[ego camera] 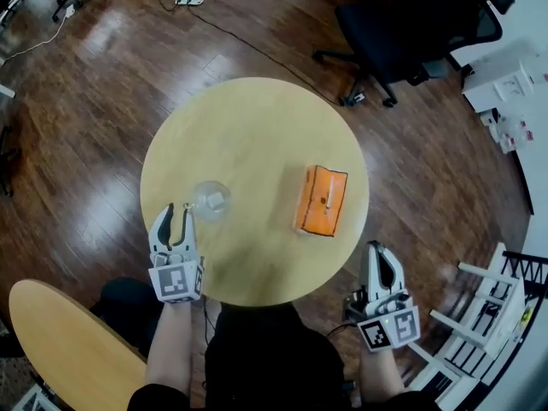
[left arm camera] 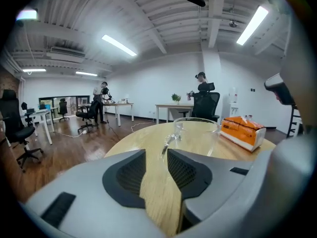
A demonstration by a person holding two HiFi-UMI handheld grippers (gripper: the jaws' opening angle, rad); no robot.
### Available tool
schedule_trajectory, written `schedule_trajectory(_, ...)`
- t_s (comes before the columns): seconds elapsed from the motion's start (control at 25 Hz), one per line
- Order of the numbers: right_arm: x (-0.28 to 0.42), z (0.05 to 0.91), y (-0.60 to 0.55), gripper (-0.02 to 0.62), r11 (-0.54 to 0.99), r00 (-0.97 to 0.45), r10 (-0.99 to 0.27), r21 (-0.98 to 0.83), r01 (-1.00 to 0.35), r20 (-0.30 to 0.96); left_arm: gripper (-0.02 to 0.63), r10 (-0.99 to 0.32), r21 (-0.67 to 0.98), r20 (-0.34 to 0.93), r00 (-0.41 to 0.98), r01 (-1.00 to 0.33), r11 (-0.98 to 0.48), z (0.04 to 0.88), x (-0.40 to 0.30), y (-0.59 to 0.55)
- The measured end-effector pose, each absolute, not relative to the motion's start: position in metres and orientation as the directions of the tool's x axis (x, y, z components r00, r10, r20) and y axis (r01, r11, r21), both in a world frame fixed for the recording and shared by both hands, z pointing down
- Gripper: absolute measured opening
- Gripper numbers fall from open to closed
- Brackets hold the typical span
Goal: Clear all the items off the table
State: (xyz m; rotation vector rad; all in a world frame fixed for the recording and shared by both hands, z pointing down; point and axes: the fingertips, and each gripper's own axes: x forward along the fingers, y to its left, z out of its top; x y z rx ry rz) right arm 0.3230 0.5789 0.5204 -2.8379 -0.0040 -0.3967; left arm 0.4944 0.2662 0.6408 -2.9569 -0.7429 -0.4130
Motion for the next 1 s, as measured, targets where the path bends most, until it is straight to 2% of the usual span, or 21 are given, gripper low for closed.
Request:
schedule_trajectory(0.04, 0.322, 0.524, 0.58, 0.005, -0.963, 0.96, -0.029, -0.267, 0.049, 0.28, 0.11, 0.456, -0.001, 0.267, 0.849, 0.474, -0.881, 0.643, 0.497, 0.268)
schedule_trajectory(0.44, 0.317, 0.538, 0.589, 0.005, -0.961, 0.944, 0.012, -0.255, 0.101, 0.33, 0.089, 0.46, 0.037, 0.229, 0.858, 0.464, -0.885, 0.646, 0.523, 0.279)
schedule_trajectory(0.6, 0.316, 0.543, 0.597, 0.005, -0.961, 0.937, 0.031, -0.247, 0.123, 0.348, 0.025, 0.468, 0.067, 0.234, 0.852, 0.466, -0.882, 0.648, 0.525, 0.283)
schedule_trajectory(1.0, 0.318, 0.546, 0.591, 0.005, -0.962, 0.937, 0.007, -0.252, 0.101, 0.348, 0.018, 0.47, 0.16, 0.216, 0.856, 0.443, -0.882, 0.647, 0.521, 0.275)
